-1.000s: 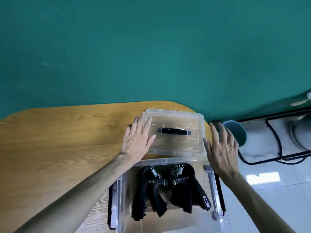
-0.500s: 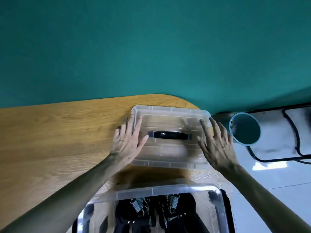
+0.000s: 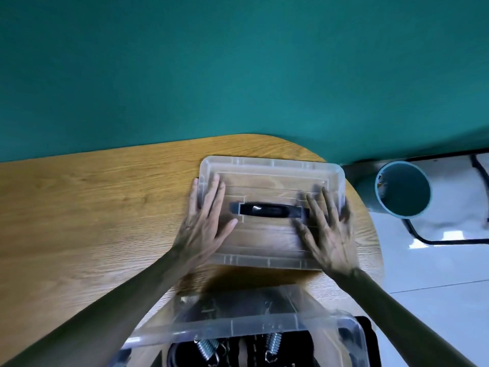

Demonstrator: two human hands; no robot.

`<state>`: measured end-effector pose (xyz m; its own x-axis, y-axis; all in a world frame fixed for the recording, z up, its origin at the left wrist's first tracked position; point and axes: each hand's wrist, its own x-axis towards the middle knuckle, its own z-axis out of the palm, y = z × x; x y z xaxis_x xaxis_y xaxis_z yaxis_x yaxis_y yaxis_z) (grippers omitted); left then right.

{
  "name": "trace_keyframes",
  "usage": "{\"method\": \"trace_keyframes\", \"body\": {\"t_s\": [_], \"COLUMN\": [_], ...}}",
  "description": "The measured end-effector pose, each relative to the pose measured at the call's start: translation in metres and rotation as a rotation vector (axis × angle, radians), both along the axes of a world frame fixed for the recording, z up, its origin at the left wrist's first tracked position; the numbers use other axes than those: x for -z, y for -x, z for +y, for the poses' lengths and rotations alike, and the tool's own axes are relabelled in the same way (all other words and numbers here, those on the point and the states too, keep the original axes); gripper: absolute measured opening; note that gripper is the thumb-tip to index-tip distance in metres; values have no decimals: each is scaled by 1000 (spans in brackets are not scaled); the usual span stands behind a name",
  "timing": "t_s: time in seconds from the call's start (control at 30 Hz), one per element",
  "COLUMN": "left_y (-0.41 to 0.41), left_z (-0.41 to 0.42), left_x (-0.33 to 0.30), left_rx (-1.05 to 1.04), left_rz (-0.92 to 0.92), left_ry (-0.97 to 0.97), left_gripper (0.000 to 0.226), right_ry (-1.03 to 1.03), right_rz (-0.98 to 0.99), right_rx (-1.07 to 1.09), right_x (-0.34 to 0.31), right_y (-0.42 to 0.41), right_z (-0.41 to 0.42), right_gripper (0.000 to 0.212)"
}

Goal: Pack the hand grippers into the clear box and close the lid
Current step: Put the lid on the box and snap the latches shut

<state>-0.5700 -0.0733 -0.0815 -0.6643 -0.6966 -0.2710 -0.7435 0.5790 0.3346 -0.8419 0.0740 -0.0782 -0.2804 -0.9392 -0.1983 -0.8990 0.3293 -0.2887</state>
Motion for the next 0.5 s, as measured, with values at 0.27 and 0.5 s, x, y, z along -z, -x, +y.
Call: {"method": "trace_keyframes", "body": {"t_s": [0.27, 0.5], "left_y": [-2, -3], "left_z": [1, 2], "left_x": [1, -3], "left_rx": [5, -11], "left_rz": [98, 116], "left_ry": [-28, -49], "left_gripper": [92, 95], "right_ry": [126, 289], "right_rz": [47, -32], "right_rx": [-40, -12], "right_x": [6, 6], "right_y": [1, 3], "right_z": [-1, -4], "right_gripper": [71, 67]}}
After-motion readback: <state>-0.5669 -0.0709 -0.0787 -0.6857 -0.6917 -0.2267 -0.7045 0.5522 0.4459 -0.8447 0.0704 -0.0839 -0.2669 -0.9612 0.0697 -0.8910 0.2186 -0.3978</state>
